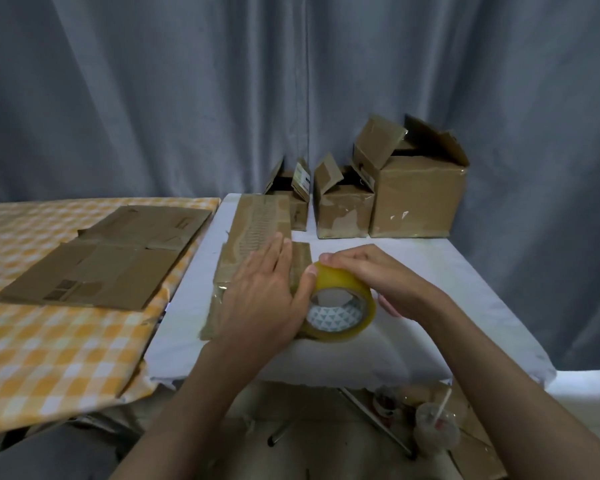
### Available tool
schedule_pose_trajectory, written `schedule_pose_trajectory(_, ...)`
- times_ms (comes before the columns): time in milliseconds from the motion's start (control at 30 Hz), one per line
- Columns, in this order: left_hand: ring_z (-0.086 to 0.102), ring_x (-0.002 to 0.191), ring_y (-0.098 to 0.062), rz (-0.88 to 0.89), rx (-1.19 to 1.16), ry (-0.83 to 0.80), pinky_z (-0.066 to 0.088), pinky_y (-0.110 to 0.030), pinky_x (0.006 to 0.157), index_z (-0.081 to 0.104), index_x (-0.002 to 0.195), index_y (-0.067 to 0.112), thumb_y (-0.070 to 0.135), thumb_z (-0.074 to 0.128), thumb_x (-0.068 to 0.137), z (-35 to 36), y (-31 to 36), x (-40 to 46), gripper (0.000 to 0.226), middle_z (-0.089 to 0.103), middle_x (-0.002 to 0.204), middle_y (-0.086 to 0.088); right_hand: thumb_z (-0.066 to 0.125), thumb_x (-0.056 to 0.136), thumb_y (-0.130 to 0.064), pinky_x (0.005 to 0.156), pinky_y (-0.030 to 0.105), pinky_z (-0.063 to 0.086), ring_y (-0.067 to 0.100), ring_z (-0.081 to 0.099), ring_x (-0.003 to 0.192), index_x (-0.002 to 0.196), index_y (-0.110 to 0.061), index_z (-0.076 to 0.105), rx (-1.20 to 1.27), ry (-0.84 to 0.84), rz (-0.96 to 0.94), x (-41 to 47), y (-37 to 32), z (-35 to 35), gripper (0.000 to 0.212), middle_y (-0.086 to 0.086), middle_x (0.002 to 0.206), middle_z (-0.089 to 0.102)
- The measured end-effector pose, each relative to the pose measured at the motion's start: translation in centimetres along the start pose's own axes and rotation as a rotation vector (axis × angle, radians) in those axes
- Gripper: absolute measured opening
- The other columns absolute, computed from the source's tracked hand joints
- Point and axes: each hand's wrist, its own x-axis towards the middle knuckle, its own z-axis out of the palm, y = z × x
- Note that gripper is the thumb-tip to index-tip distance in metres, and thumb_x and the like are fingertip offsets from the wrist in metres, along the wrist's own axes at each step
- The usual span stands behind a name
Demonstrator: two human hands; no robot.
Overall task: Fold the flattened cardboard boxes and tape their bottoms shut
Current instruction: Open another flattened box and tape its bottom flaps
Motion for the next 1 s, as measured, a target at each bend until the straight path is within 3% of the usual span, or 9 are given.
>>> schedule_pose_trajectory(100,0.008,0.152,-0.011,-0.013,-0.009,-0.008,-0.003,-0.023,0.116,0.015,0.159,0.019,0.067,0.014,0.095,0.0,-0.2,0.1,0.08,0.009,0.167,0.001,0.067,0.087,-0.051,0.091,0.053,0.055,0.032,0.071,0.084,0.087,-0.003,0.072,-0.021,0.058,-0.036,0.6,0.8,0.3,0.049,0.019,0.086,0.071)
schedule_pose_trajectory(200,0.011,0.152,-0.014,-0.012,0.045,-0.005,0.001,-0.026,0.118,0.015,0.159,0.018,0.08,0.012,0.083,0.2,-0.3,-0.2,0.098,0.01,0.167,-0.001,0.067,0.083,-0.051,0.073,0.045,0.051,0.03,0.058,0.068,0.076,0.004,0.06,-0.2,0.095,-0.074,0.9,1.0,0.3,0.056,0.021,0.073,0.059)
schedule_pose_trajectory(333,0.012,0.152,-0.017,-0.028,0.073,0.012,0.002,-0.029,0.119,0.013,0.159,0.017,0.082,0.017,0.081,0.4,-0.2,-0.3,0.102,0.011,0.166,-0.002,0.062,0.09,-0.052,0.078,0.045,0.058,0.024,0.071,0.077,0.079,0.0,0.065,-0.236,0.046,-0.032,0.9,2.0,0.5,0.053,0.015,0.081,0.07)
schedule_pose_trajectory(467,0.016,0.152,-0.025,-0.083,0.108,0.028,0.008,-0.037,0.122,0.016,0.158,0.009,0.086,0.013,0.075,0.5,0.4,-0.6,0.113,0.016,0.165,-0.009,0.047,0.097,-0.059,0.078,0.026,0.057,0.014,0.071,0.08,0.092,0.003,0.071,-0.101,0.0,0.013,0.5,2.5,-0.3,0.067,0.008,0.087,0.074)
schedule_pose_trajectory(533,0.019,0.151,-0.028,-0.1,0.135,0.027,0.012,-0.039,0.122,0.018,0.157,0.007,0.087,0.012,0.073,0.6,0.6,-0.6,0.116,0.019,0.164,-0.011,0.046,0.103,-0.047,0.066,0.02,0.05,0.01,0.063,0.068,0.086,0.0,0.073,-0.034,0.194,0.0,0.7,3.4,-1.9,0.056,0.006,0.075,0.069)
schedule_pose_trajectory(633,0.03,0.145,-0.032,-0.103,0.128,0.059,0.027,-0.046,0.119,0.03,0.152,0.002,0.088,0.021,0.074,0.5,0.6,-0.5,0.116,0.033,0.157,-0.015,0.065,0.094,-0.027,0.061,0.023,0.049,0.015,0.062,0.069,0.079,-0.013,0.074,-0.27,0.386,0.029,1.4,5.4,-4.7,0.022,0.005,0.074,0.071)
schedule_pose_trajectory(733,0.036,0.14,-0.032,-0.102,0.129,0.067,0.035,-0.047,0.114,0.035,0.149,0.001,0.088,0.024,0.074,0.5,0.6,-0.5,0.116,0.04,0.151,-0.015,0.077,0.079,-0.027,0.06,0.026,0.051,0.013,0.063,0.068,0.077,-0.016,0.067,-0.553,0.307,0.234,1.5,7.2,-5.4,0.015,-0.001,0.076,0.07)
schedule_pose_trajectory(800,0.038,0.138,-0.032,-0.104,0.132,0.077,0.036,-0.047,0.113,0.036,0.149,0.001,0.088,0.026,0.074,0.6,0.6,-0.4,0.116,0.041,0.15,-0.015,0.08,0.07,-0.025,0.072,0.037,0.058,0.015,0.066,0.076,0.079,-0.017,0.064,-0.621,0.237,0.304,1.6,8.2,-5.2,0.02,-0.003,0.08,0.069)
schedule_pose_trajectory(1000,0.034,0.142,-0.031,-0.107,0.143,0.062,0.034,-0.048,0.115,0.033,0.151,0.001,0.091,0.021,0.072,0.9,0.4,-0.3,0.12,0.038,0.154,-0.015,0.077,0.08,-0.023,0.072,0.034,0.057,0.02,0.07,0.077,0.082,-0.017,0.069,-0.48,0.312,0.109,1.8,6.8,-5.1,0.01,0.003,0.083,0.072)
